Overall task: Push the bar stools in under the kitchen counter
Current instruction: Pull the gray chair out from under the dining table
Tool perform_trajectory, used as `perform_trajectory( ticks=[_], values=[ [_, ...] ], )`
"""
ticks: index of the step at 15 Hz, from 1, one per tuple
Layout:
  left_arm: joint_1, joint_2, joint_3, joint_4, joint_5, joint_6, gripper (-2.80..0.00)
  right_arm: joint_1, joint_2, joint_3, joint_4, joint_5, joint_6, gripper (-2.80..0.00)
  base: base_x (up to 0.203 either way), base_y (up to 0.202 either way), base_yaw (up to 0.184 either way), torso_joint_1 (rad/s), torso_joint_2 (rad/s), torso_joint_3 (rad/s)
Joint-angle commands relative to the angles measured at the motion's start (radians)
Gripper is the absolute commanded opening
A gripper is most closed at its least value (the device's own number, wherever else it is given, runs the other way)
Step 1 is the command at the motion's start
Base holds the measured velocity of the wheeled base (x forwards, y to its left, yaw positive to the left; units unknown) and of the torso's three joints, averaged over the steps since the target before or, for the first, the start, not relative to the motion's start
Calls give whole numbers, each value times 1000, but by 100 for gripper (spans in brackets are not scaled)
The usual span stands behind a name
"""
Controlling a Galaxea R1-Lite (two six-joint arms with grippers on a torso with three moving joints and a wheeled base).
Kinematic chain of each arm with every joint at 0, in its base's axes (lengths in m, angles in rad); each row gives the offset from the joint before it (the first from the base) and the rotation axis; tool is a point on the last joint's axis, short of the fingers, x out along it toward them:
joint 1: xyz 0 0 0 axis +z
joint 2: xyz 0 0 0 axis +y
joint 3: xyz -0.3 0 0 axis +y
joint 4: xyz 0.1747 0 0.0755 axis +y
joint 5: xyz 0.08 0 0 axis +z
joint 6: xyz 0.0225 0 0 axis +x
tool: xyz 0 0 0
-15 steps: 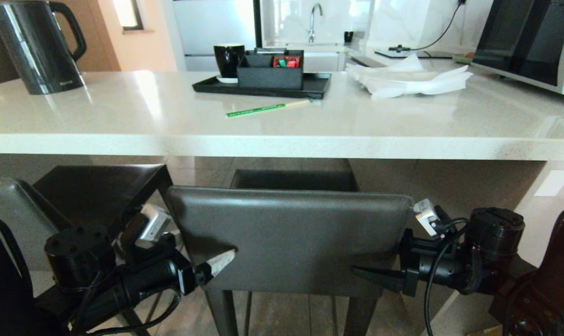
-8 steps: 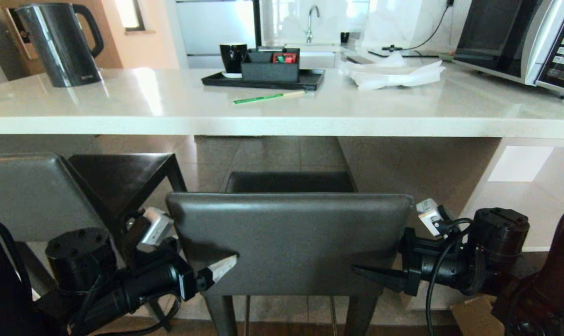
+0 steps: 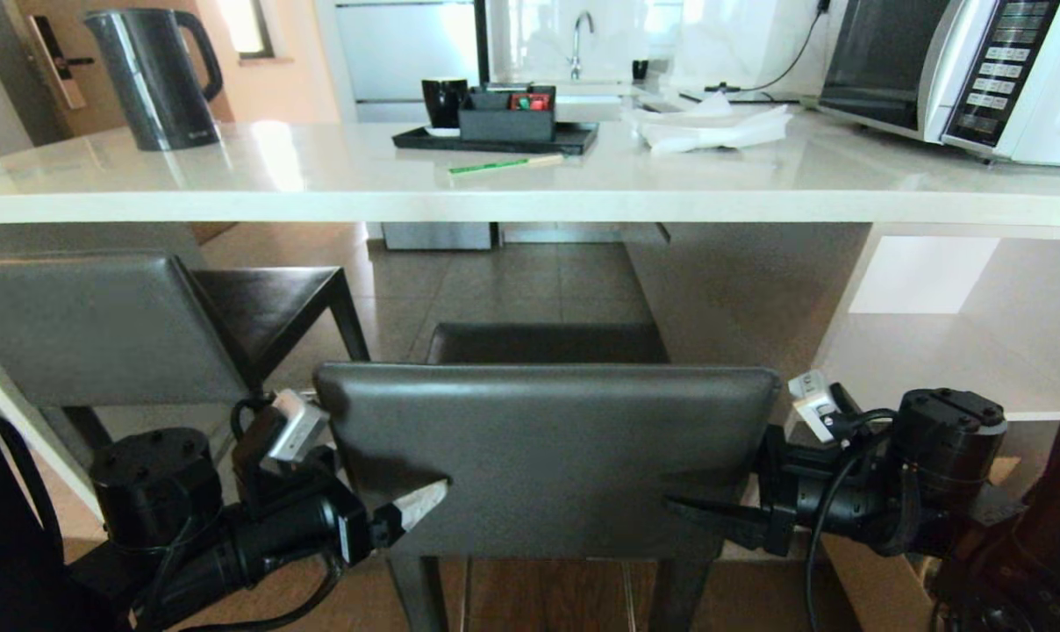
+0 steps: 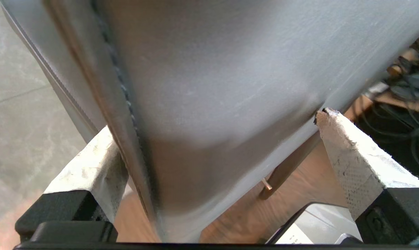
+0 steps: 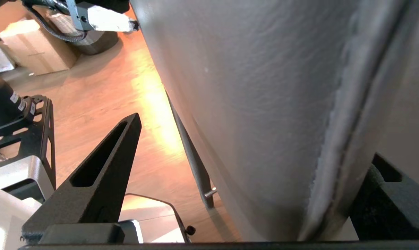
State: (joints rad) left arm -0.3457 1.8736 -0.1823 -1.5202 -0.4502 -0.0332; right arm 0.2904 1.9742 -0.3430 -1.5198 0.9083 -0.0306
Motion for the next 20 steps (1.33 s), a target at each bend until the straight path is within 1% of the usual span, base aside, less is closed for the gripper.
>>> perform_trajectory(
  ticks=[1, 9, 12, 17, 18, 20],
  values=[
    [-5, -1, 1, -10, -4, -1, 0, 2, -13, 11, -10, 6, -1, 0, -196, 0, -2, -2, 0, 2],
    [-4, -4, 0, -10, -4, 3, 0, 6, -37, 36, -10, 7, -3, 0, -192, 0, -1, 2, 2, 2],
    [-16, -5, 0, -10, -4, 1, 0, 6, -40, 52, -10, 9, -3, 0, -175, 0, -2, 1, 3, 1],
    [-34, -5, 0, -10, 1, 1, 0, 7, -67, 69, -10, 7, -3, 0, -14, 0, -1, -2, 0, 0],
    [-42, -5, 0, -10, 1, 1, 0, 7, -73, 77, -10, 7, -3, 0, 0, 0, 0, 0, 0, 0],
    [-85, -5, 0, -10, 17, -3, 0, 0, -80, 89, -10, 0, -3, 0, 0, 0, 0, 0, 0, 0]
  ],
)
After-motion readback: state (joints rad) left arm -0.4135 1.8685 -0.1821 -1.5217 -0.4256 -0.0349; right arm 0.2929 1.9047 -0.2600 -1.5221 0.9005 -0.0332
